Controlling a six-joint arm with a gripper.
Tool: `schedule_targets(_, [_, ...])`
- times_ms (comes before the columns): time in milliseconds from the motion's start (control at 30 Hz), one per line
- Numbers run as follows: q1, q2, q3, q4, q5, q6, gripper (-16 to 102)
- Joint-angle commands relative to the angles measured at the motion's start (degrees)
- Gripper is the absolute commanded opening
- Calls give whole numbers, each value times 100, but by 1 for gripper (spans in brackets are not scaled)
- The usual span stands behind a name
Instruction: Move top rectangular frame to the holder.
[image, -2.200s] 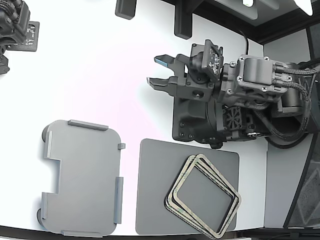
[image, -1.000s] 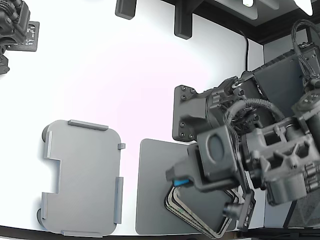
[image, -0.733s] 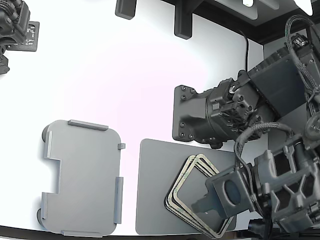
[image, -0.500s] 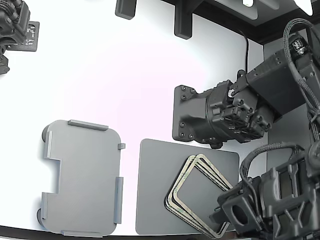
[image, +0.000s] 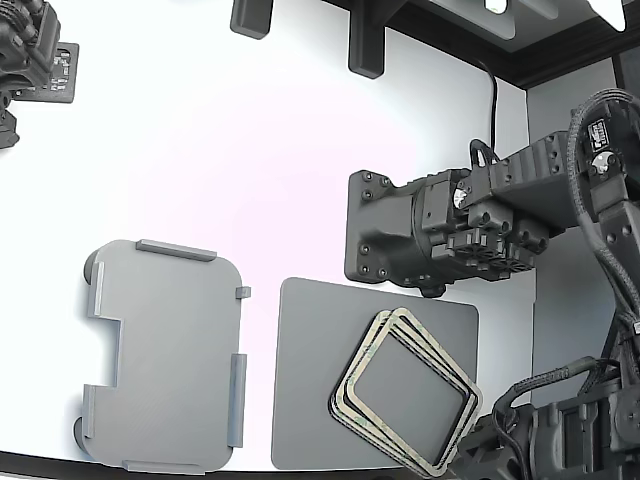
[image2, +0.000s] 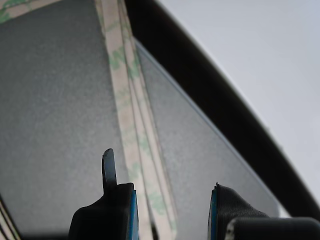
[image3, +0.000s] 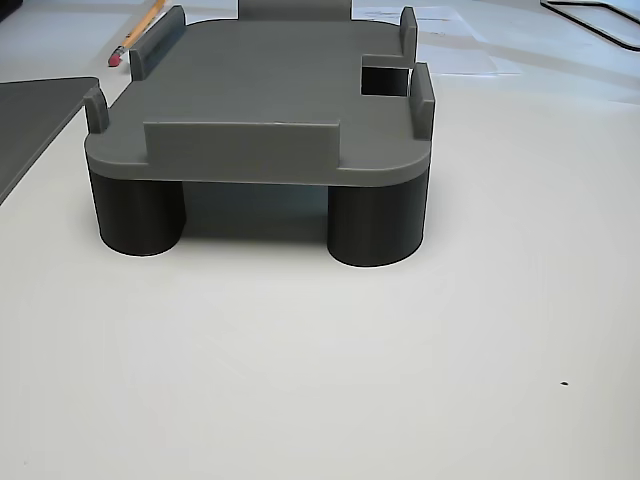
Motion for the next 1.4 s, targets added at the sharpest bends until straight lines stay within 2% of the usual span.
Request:
schedule_targets(0, [-9, -167, -264, 44, -35, 18, 59])
schedule_targets(200, [114, -694, -422, -26, -141, 132, 64])
schedule_targets(433, [193, -1195, -448, -105, -396, 396, 64])
schedule_targets(567, [299, -1538, -729, -79, -404, 510, 60])
schedule_targets(733, [369, -1767, -940, -88, -352, 387, 62])
schedule_targets(1367, [439, -1547, 132, -914, -237, 580, 56])
